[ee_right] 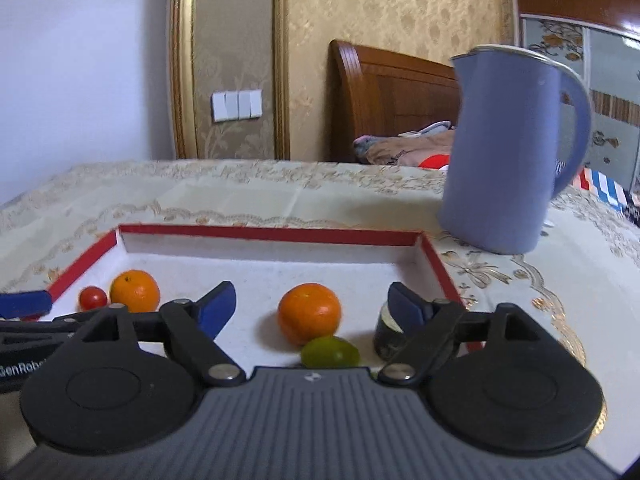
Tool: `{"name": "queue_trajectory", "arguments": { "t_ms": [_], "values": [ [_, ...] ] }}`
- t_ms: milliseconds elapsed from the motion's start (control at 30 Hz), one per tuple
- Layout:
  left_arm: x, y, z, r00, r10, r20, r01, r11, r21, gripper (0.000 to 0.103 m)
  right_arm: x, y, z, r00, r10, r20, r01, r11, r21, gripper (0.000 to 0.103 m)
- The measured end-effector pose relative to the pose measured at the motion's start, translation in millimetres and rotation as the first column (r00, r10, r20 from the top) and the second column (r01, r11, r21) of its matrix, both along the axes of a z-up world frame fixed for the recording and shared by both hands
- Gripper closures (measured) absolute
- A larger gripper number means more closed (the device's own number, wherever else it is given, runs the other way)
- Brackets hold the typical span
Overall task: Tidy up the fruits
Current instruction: 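Lower the pear into the tray with the left gripper while the right lowers the orange, then withdraw both open grippers from the tray toward the loose tomato and cylinder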
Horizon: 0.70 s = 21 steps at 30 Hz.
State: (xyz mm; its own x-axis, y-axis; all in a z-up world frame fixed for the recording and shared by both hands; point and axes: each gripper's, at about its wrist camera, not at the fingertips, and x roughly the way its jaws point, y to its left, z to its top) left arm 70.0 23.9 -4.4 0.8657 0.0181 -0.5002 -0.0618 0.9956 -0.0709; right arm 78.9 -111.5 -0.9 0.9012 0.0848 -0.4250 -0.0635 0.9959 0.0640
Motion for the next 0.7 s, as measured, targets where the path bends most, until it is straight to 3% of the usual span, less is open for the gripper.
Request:
{"name": "queue_trajectory", "arguments": {
  "t_ms": [300, 500, 700],
  "values": [
    [-28, 11, 7, 0.997, 0.007, 0.079, -0.004, 1.000, -0.030, 0.021, -53, -29, -11, 0.999, 0.036, -0.032, -0.032, 0.993, 0.116, 0.019],
    [-35, 19, 8, 0.996, 0.016, 0.083, -0.011, 0.998, -0.067, 0.021, -78, -31, -15, 0.995, 0.095, -0.034, -0.090, 0.989, 0.121, 0.014],
    [-35, 17, 8, 0.997, 0.013, 0.078, -0.008, 0.998, -0.058, 0.021, -79, -14, -17, 0.990, 0.134, -0.047, -0.132, 0.990, 0.051, 0.014]
  ]
}}
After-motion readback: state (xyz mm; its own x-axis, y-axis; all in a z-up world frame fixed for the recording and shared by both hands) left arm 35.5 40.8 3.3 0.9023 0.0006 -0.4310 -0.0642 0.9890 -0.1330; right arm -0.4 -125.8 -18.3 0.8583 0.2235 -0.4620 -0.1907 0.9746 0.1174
